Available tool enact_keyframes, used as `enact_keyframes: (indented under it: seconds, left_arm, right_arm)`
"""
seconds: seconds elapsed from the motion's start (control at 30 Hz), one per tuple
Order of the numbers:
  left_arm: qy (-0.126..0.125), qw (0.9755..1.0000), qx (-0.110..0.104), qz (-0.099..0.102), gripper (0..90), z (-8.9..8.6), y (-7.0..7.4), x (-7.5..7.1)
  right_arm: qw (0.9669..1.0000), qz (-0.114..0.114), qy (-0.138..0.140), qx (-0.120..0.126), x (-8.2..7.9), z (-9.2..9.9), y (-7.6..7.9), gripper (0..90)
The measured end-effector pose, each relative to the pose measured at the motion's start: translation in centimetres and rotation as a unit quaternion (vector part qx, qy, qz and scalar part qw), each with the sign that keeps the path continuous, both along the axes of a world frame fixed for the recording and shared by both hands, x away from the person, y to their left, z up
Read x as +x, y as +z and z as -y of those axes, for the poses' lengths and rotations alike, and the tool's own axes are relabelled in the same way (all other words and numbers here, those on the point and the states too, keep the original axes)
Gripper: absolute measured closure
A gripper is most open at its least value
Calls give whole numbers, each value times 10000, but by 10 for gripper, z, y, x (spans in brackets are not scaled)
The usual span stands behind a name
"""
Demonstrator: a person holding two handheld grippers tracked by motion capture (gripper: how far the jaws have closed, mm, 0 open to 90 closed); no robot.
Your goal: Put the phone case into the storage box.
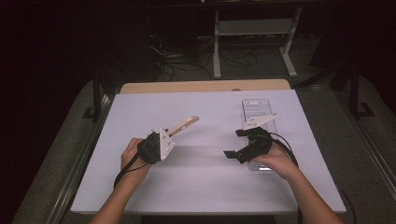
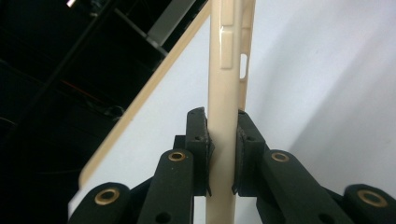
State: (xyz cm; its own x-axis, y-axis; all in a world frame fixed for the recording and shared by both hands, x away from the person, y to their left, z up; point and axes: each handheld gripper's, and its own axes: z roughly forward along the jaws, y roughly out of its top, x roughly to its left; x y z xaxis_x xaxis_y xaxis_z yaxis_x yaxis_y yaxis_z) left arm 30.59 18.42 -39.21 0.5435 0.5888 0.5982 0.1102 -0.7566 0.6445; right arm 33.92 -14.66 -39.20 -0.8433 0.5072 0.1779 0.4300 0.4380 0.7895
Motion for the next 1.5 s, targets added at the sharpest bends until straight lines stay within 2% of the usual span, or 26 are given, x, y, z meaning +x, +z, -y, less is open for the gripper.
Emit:
enact_keyframes:
  seconds: [0.17,0.23,0.33,0.37,0.5,0.57,0.63,0.77,0.83,0.9,1.0,1.13,1.2,1.3,1.37,1.5]
  left_arm:
    - [26,9991,-319,-261,791,-2,1,3]
    - [42,9988,-360,-336,791,-3,1,4]
    - [28,9973,-546,-483,791,-4,2,6]
    - [36,9961,-693,-550,790,-4,2,7]
    - [80,9929,-846,-834,790,-8,5,10]
    - [103,9908,-998,-904,791,-9,5,11]
    - [141,9907,-1008,-907,791,-10,6,12]
    - [143,9874,-1226,-992,791,-10,7,13]
    - [153,9852,-1378,-1011,790,-10,7,14]
    - [170,9814,-1582,-1070,791,-10,7,15]
    - [194,9740,-1881,-1245,790,-12,8,18]
    - [244,9721,-1924,-1317,790,-13,8,19]
    - [253,9724,-1904,-1324,791,-12,9,19]
    - [295,9708,-1974,-1329,790,-11,9,18]
    - [284,9711,-1975,-1308,790,-11,10,17]
    - [325,9713,-1968,-1297,790,-12,10,16]
  right_arm:
    - [10000,8,-5,-13,0,0,0,12]
    - [10000,6,-6,-7,0,0,0,12]
    - [10000,5,-3,-4,0,0,0,12]
    - [10000,9,-1,-3,0,0,0,12]
    - [10000,-9,-14,11,0,0,0,12]
    - [10000,-6,-15,0,0,0,0,12]
    - [10000,-2,-15,1,0,0,0,12]
    - [10000,-18,-11,18,1,0,0,12]
    - [10000,-28,-18,38,1,0,0,12]
    - [10000,-32,-27,40,1,0,0,12]
    - [9999,-72,-47,52,2,1,0,12]
    - [9997,-162,-92,142,3,2,0,12]
    - [9998,-171,-68,81,4,1,1,11]
    - [9998,-157,-82,-43,4,-2,3,11]
    - [9997,-134,-94,-183,4,-4,5,0]
    - [9995,-149,-141,-258,7,-9,10,0]
